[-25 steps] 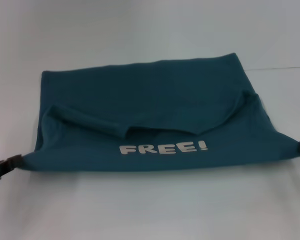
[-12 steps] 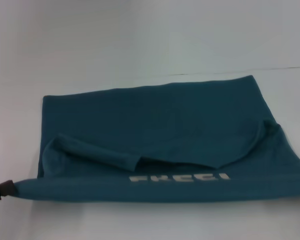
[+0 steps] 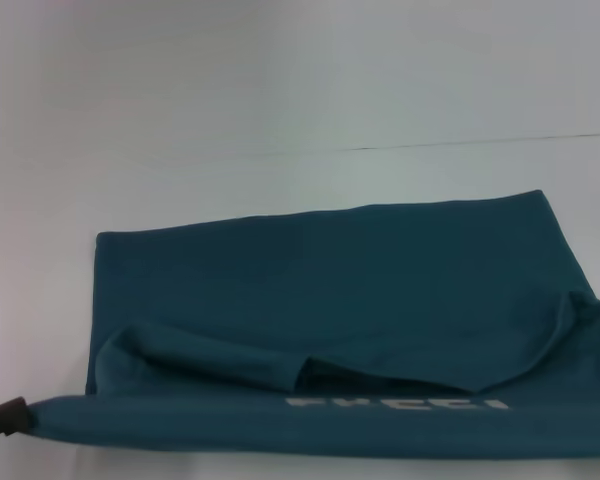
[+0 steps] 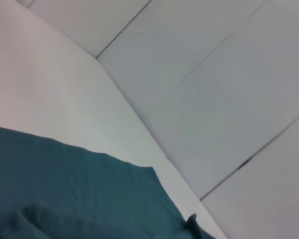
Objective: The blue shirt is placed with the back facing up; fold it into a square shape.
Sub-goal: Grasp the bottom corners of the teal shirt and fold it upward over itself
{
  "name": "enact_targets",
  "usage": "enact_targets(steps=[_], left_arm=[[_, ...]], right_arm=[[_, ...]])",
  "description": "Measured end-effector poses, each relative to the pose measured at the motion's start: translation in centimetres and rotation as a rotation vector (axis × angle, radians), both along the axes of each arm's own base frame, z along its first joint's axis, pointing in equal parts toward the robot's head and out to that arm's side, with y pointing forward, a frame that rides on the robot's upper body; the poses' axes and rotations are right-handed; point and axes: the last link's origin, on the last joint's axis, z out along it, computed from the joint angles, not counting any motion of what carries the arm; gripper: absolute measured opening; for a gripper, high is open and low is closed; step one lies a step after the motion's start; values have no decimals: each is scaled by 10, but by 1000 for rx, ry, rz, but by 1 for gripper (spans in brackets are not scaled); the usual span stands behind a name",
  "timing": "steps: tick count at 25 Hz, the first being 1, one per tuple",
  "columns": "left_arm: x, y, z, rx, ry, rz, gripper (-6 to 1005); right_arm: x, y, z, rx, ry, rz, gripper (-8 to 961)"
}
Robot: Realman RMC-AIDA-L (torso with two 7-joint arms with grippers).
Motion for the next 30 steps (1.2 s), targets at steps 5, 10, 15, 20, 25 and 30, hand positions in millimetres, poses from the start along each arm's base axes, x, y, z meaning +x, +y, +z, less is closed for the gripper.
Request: enact_targets(steps=[5, 10, 15, 20, 25, 30], left_arm=[[-1, -2, 6, 32, -14, 5, 32], [4, 24, 16, 89, -24, 0, 33], [12, 68, 17, 136, -15, 17, 33], [18, 118, 11, 209, 18, 98, 32], [18, 158, -4, 279, 70, 202, 33], [19, 184, -19, 328, 126, 282, 32]], right_arm=[[2, -4, 3, 34, -2, -11, -1], [-5, 35, 13, 51, 6, 16, 0], [-20, 103, 11, 55, -2, 46, 0], [-37, 164, -6, 54, -30, 47, -1], [-49, 217, -27, 82, -124, 2, 0], [-65, 259, -49, 101, -244, -11, 0]])
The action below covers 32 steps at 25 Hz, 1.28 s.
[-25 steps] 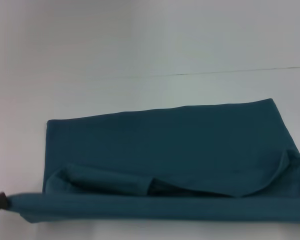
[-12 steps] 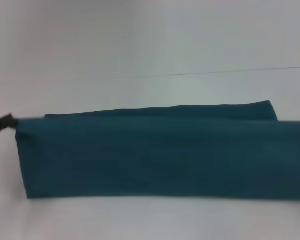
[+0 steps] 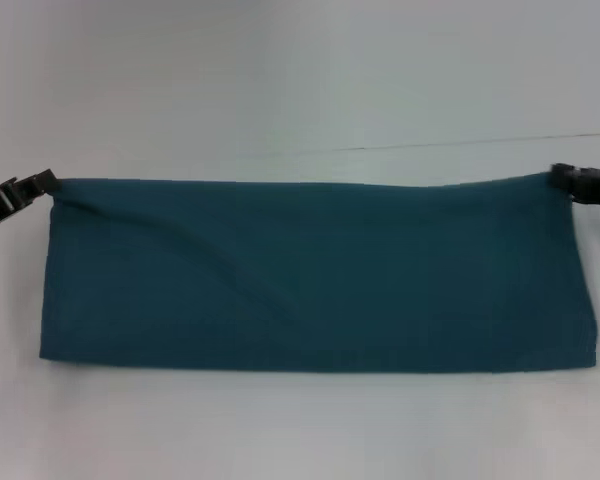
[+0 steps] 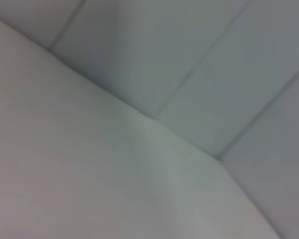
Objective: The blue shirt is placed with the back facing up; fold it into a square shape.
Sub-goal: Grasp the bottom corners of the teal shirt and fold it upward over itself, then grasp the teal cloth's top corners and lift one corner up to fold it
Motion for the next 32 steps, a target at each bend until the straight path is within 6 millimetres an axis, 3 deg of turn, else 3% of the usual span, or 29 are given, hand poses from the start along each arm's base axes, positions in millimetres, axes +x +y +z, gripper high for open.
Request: enact_targets(steps=[8, 17, 23, 25, 32], left_arm=[[-2, 14, -15, 19, 59, 69, 33], [1, 20, -20, 34, 77, 87, 43], [1, 21, -24, 41, 70, 113, 51], [-1, 21, -25, 51, 59, 133, 105], [-11, 19, -22, 106, 13, 198, 278]], right_arm=[[-18, 32, -23, -12, -138, -7, -1], [-17, 36, -30, -1, -192, -18, -1], [-12, 35, -35, 19, -250, -33, 48], [-12, 36, -34, 23, -254, -35, 65], [-9, 38, -23, 63, -258, -49, 272]])
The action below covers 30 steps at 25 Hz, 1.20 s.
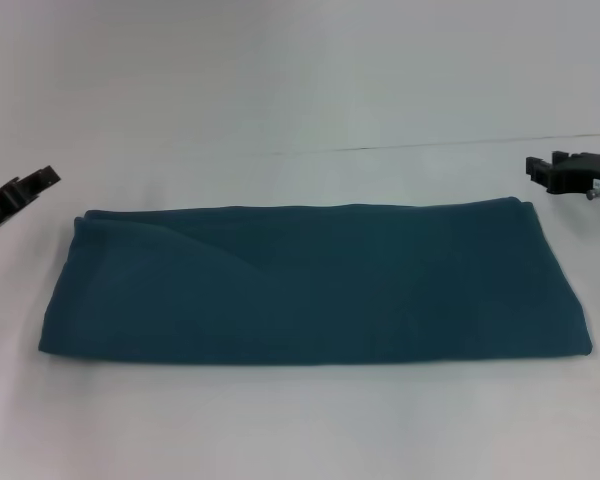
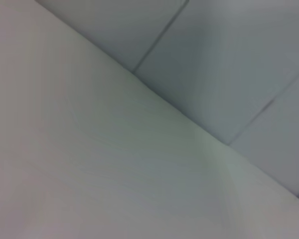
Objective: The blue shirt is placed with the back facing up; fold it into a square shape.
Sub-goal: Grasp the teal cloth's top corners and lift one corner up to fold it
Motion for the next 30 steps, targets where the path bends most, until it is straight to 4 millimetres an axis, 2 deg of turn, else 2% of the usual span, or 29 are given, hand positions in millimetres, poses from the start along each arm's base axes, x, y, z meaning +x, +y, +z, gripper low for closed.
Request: enact_targets(steps=[8, 11, 15, 16, 23, 29, 30], left_arm=[[-5, -9, 6, 2, -30, -22, 450], [-7, -10, 10, 10, -29, -23, 688], [-8, -11, 12, 13, -21, -22, 808], [-8, -11, 12, 13, -19, -22, 838], [-7, -13, 8, -14, -3, -35, 837], [-9, -25, 8, -87, 28, -80, 835], [-10, -32, 11, -107, 31, -96, 835]], right_arm=[[-2, -2, 9, -11, 83, 1, 454], [-2, -5, 13, -19, 117, 0, 549], [0, -7, 17, -29, 159, -18, 743], [1, -8, 19, -32, 170, -22, 746], [3, -17, 24, -86, 279, -71, 758], [8, -39, 38, -179, 407, -125, 758], [10, -44, 41, -183, 420, -131, 757]])
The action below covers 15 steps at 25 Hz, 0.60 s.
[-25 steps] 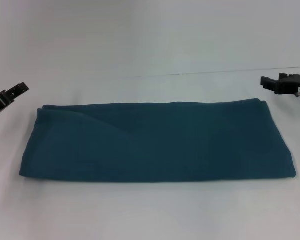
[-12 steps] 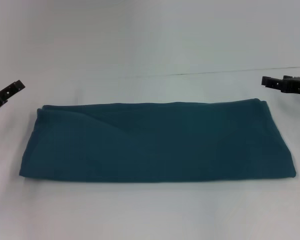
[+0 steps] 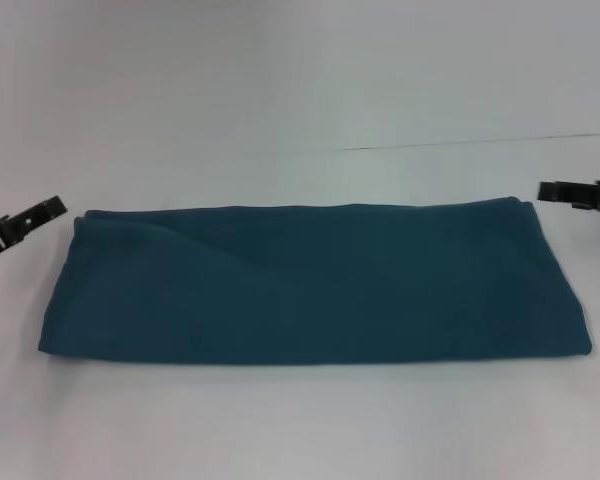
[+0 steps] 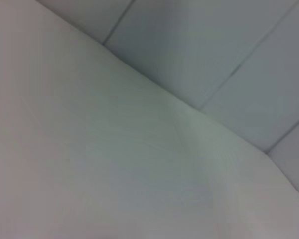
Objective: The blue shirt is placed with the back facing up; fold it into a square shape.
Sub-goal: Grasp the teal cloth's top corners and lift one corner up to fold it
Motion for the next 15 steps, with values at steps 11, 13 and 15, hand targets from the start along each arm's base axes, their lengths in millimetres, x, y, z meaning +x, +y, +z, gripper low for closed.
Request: enact_targets(steps=[11, 13, 15], left_arm=[[-15, -41, 12, -97, 15, -36, 833], [-18, -46, 9, -126, 26, -31, 833], [-18, -49, 6, -150, 30, -36, 832]], right_arm=[[16, -45, 19, -109, 113, -60, 749], [18, -51, 20, -123, 122, -74, 742], [22, -55, 19, -136, 124, -90, 734]])
